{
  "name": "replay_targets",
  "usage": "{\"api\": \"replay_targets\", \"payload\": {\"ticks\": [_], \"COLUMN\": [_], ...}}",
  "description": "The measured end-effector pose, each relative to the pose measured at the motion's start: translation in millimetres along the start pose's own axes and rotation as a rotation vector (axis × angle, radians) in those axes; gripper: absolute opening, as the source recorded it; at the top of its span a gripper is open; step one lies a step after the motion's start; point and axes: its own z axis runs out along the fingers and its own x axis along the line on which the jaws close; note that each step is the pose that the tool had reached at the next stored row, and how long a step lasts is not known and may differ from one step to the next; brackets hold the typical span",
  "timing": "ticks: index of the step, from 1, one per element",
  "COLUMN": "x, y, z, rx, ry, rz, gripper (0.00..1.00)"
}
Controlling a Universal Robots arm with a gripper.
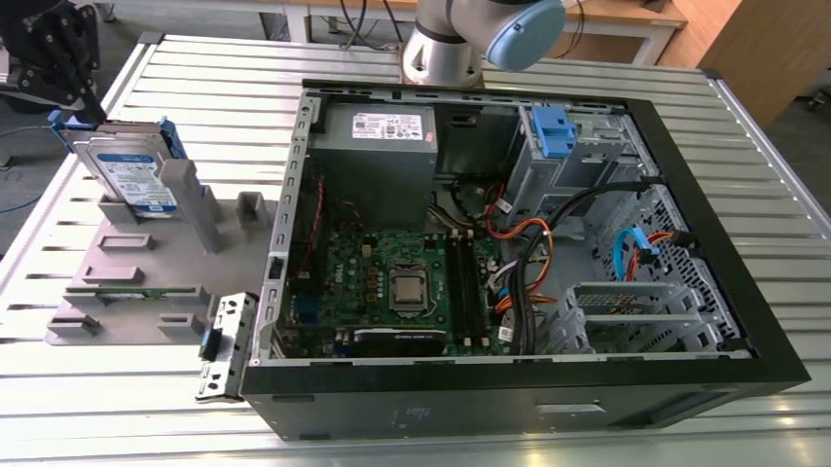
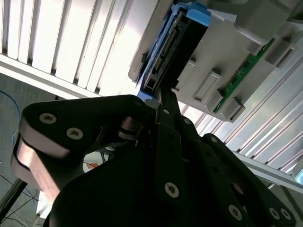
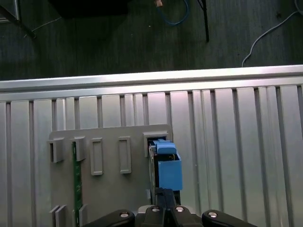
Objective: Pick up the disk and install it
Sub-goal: 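Pick up the disk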
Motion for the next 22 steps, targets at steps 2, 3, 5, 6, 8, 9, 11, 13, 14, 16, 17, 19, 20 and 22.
{"api": "replay_targets", "payload": {"ticks": [2,3,5,6,8,9,11,13,14,16,17,19,20,22], "x": [0.0,0.0,0.0,0.0,0.1,0.1,0.1,0.0,0.0,-0.2,-0.3,-0.6,-0.7,-0.9], "y": [0.0,-0.1,0.0,0.0,0.0,0.0,-0.1,-0.9,-1.7,-3.9,-5.4,-8.6,-10.2,-13.5], "z": [0.0,0.1,0.1,0.1,0.1,0.1,0.1,0.1,0.0,0.0,0.0,-0.1,-0.1,-0.2], "rx": [-0.0005,-0.0006,-0.0008,-0.0009,-0.0010,-0.0010,-0.0010,-0.0010,-0.0010,-0.0010,-0.0010,-0.0010,-0.0009,-0.0010], "ry": [-0.0025,-0.0033,-0.0037,-0.0038,-0.0037,-0.0037,-0.0037,-0.0037,-0.0037,-0.0036,-0.0036,-0.0036,-0.0037,-0.0036], "rz": [-0.015,-0.024,-0.037,-0.037,-0.038,-0.038,-0.038,-0.039,-0.039,-0.039,-0.039,-0.039,-0.039,-0.039], "gripper": [0.11,0.11,0.11,0.11,0.11,0.11,0.11,0.11,0.11,0.11,0.11,0.11,0.11,0.11]}}
